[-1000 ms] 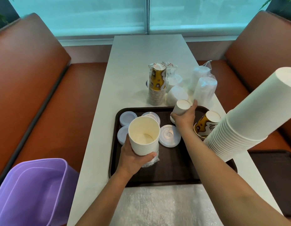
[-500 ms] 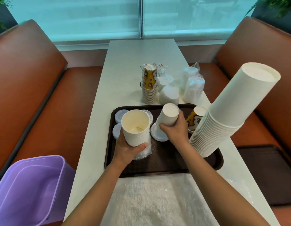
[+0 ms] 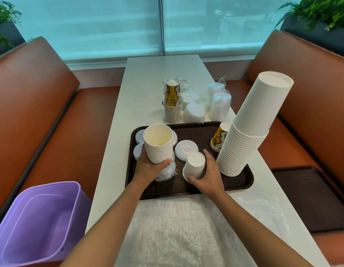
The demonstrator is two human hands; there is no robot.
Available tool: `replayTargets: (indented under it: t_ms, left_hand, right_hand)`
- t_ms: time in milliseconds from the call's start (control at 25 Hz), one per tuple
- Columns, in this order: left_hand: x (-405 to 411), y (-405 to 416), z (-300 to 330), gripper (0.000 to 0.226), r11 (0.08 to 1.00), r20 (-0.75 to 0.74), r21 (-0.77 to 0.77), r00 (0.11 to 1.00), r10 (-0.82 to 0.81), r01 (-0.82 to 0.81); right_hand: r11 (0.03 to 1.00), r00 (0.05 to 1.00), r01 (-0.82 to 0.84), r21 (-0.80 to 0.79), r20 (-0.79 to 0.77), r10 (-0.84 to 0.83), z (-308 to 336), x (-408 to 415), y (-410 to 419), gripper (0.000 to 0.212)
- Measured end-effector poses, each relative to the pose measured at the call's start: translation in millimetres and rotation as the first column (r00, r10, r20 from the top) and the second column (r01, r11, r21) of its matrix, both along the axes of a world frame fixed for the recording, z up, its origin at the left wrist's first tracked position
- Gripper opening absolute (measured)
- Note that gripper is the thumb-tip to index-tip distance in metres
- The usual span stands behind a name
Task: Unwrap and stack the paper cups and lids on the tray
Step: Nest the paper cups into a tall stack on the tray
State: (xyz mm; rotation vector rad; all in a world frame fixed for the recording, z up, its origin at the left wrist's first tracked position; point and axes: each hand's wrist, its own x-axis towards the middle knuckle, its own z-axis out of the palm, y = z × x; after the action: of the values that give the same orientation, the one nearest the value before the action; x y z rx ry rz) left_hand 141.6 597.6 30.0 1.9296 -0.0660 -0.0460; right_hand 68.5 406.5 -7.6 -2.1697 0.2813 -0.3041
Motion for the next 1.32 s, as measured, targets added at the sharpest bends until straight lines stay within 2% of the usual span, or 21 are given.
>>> replayTargets:
  t_ms: [80,120,200,240,280,320,400,480,600,760,920,1000,1080,1320]
  left_hand:
    - [-0.8,0.1,0.4,0.082,1.000,0.009,-0.004,1.000,-0.011,0.011]
    - [-1.3,0.0,1.3,0.084,1.000,0.013,-0.007,1.000,-0.014,0.015]
    - [-2.9,-0.4,3.2,0.085,0.999,0.002,-0.031,1.000,-0.028,0.028]
    - [-3.0,-0.9,4.1,0.083,0.999,0.008,-0.041,0.999,-0.035,0.036]
    - [-3.0,-1.2,5.0,0.082,0.998,0.022,-0.042,0.999,-0.045,0.046]
    - [-2.2,-1.2,4.5,0.084,0.998,0.029,-0.027,0.998,-0.050,0.051]
    - [-1.5,-1.1,4.6,0.087,0.998,0.020,0.041,0.999,-0.041,0.040]
    - [-1.2,-0.9,3.2,0.085,0.998,-0.010,0.053,0.999,-0.034,0.034]
    - [0.8,-0.4,2.7,0.089,0.997,-0.029,0.060,0.999,-0.038,0.039]
    - [2.9,-0.2,2.0,0.091,0.995,0.015,0.085,0.998,-0.054,0.053]
    - [0.6,1.1,3.2,0.087,0.997,0.025,0.044,0.997,-0.067,0.066]
    - [0.7,1.6,2.0,0.088,0.998,0.021,0.027,0.998,-0.062,0.061]
    - [1.1,1.7,2.2,0.091,0.997,0.014,0.014,0.997,-0.070,0.070]
    - [-1.1,-0.7,6.1,0.092,0.998,-0.013,0.003,0.998,-0.064,0.064]
  right_hand:
    - [0.991,0.957,0.103,-0.082,0.279,-0.076,18.1,-2.6,14.1,0.083]
    - [0.990,0.914,0.107,-0.095,0.401,-0.060,33.7,0.3,21.9,0.075]
    - [0.979,0.856,-0.022,-0.202,0.502,0.123,76.1,13.2,36.1,0.065]
    - [0.941,0.858,-0.143,-0.307,0.435,0.273,100.9,22.0,43.3,0.066]
    - [0.862,0.868,-0.285,-0.419,0.269,0.418,126.1,31.7,50.3,0.070]
    - [0.746,0.861,-0.422,-0.515,0.030,0.508,147.1,44.4,56.2,0.076]
    - [0.533,0.789,-0.609,-0.587,-0.385,0.478,178.7,66.3,66.5,0.089]
    - [0.451,0.708,-0.705,-0.547,-0.573,0.413,193.5,82.2,73.6,0.093]
    - [0.376,0.650,-0.760,-0.530,-0.639,0.411,206.4,89.5,81.0,0.089]
    - [0.348,0.665,-0.745,-0.569,-0.602,0.442,228.2,92.0,82.8,0.087]
    - [0.249,0.646,-0.760,-0.600,-0.658,0.387,225.4,86.9,90.9,0.088]
    - [0.271,0.663,-0.746,-0.609,-0.637,0.393,230.2,85.5,91.2,0.088]
    - [0.339,0.697,-0.714,-0.613,-0.574,0.429,246.7,84.7,86.6,0.090]
    - [0.606,0.830,-0.551,-0.574,-0.300,0.470,268.9,60.0,49.1,0.081]
